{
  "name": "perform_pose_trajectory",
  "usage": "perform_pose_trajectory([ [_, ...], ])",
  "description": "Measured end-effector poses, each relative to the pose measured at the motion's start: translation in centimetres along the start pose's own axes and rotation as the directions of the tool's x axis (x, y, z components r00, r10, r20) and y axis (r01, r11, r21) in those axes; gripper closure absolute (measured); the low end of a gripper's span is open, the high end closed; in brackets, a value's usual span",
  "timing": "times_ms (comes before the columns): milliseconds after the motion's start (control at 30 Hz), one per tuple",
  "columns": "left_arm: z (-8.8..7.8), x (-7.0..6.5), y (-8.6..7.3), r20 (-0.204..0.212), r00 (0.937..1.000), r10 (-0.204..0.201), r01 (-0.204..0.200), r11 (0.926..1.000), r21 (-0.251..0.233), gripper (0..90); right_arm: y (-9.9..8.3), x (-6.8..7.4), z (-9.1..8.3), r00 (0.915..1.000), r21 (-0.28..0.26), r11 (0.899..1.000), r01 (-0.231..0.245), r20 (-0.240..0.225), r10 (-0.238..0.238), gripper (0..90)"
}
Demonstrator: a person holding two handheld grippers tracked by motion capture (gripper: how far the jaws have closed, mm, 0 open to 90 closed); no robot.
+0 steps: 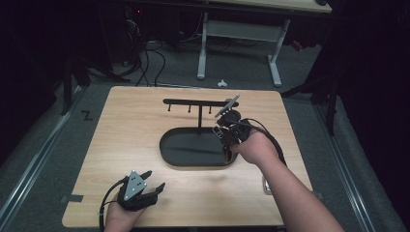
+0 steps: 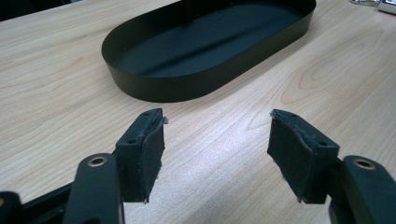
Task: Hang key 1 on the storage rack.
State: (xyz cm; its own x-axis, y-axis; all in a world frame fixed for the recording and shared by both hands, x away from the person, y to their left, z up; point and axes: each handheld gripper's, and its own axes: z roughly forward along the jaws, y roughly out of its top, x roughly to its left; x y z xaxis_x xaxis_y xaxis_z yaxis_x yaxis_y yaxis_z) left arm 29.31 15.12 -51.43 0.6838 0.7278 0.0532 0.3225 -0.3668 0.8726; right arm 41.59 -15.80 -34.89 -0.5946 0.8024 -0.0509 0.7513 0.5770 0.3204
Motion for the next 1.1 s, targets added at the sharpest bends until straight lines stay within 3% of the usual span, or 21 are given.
perform_pose_trajectory([
  [500, 0.2, 0.0, 0.2, 0.014, 0.9999, 0.002, -0.002, 1.0, 0.004, 36.3, 1.9, -0.5, -1.6, 0.9997, -0.043, 0.999, -0.01, 0.023, 0.011, 80.8],
  [1100, 0.3, 0.1, 0.1, 0.02, 0.9998, 0.003, -0.003, 1.0, 0.007, 36.3, 4.6, -0.8, -1.0, 0.9991, -0.056, 0.998, -0.025, 0.032, 0.027, 80.8],
])
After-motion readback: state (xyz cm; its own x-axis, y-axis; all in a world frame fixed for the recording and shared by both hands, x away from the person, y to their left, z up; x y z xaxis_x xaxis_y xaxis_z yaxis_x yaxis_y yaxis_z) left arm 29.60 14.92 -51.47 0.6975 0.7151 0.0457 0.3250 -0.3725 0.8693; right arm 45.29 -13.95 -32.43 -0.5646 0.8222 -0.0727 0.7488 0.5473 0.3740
